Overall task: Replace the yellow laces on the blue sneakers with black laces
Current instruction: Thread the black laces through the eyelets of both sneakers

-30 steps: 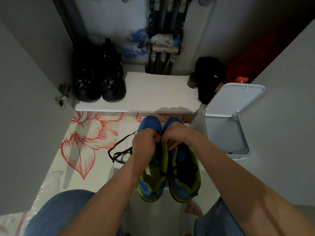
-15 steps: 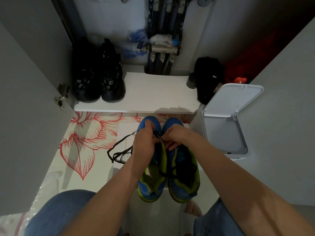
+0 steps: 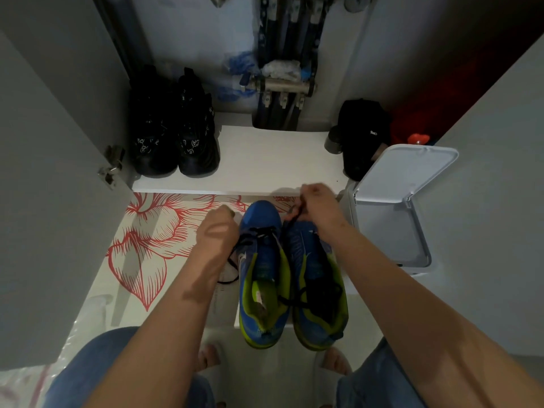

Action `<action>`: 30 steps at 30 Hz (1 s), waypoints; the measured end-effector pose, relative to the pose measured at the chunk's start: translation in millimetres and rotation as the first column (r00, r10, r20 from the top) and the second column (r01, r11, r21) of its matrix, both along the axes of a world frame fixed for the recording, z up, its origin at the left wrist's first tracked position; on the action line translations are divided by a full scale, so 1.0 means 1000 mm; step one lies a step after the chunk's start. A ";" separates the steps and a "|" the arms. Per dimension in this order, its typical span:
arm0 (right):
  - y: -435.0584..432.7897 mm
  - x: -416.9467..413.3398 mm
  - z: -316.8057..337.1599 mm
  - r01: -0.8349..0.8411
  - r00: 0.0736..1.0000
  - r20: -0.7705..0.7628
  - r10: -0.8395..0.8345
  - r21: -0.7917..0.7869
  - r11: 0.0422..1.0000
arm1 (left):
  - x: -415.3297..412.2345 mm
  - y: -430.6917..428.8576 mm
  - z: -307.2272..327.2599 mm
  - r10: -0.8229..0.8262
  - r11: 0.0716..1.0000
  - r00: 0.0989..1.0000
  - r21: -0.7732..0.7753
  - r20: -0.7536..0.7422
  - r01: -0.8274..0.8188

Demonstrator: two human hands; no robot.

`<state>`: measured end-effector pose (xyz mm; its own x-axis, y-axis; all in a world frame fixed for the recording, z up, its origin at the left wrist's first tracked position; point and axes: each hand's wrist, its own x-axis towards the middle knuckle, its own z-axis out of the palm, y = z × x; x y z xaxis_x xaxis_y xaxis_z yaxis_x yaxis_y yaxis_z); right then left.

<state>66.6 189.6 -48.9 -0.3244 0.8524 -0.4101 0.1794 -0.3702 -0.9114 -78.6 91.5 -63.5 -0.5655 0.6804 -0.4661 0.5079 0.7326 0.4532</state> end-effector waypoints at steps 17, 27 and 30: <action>0.001 0.009 -0.001 -0.866 0.272 0.795 0.542 -0.043 0.498 | 0.005 -0.010 -0.026 -0.263 0.889 0.961 -0.409 -0.087 0.206; 0.017 0.005 0.038 0.214 0.941 -0.272 -0.199 0.025 0.977 | 0.007 -0.010 -0.021 -0.140 0.954 0.990 -0.269 -0.007 0.133; 0.014 0.007 0.032 0.055 0.998 -0.028 -0.050 0.251 0.966 | 0.007 -0.008 -0.014 -0.068 0.964 0.998 -0.255 0.012 0.069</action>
<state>73.2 203.8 -16.6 -0.2825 0.9434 -0.1735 0.1454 -0.1367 -0.9799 -71.2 83.8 -78.0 -0.5194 0.5760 -0.6312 0.5600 0.7874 0.2578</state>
